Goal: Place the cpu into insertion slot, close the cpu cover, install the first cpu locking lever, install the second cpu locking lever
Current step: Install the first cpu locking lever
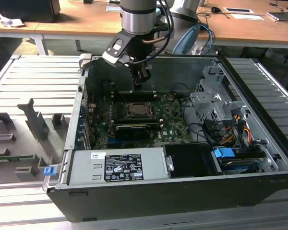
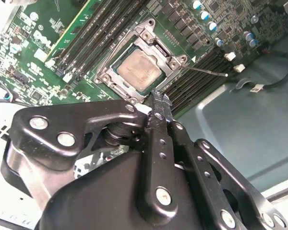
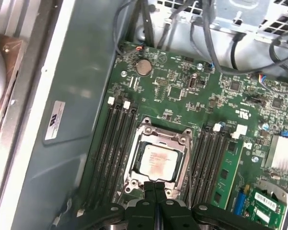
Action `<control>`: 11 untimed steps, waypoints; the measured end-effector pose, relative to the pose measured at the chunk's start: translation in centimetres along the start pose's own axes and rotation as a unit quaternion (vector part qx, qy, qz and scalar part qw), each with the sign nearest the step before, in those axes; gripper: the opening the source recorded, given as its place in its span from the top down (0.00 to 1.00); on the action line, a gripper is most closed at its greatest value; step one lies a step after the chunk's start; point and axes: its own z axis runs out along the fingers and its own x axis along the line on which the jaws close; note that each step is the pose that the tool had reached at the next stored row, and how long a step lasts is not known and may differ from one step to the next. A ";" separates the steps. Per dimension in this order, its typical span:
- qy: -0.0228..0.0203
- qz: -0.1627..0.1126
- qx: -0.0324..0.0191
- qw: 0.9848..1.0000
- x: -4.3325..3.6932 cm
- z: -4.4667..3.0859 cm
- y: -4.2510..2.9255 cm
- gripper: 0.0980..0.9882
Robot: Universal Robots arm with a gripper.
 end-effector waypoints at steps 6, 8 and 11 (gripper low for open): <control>0.002 -0.033 0.001 0.999 0.00 0.00 0.00 0.99; 0.002 -0.042 0.001 0.999 0.00 0.00 0.00 0.99; 0.003 -0.059 0.002 0.998 0.00 0.00 0.00 0.99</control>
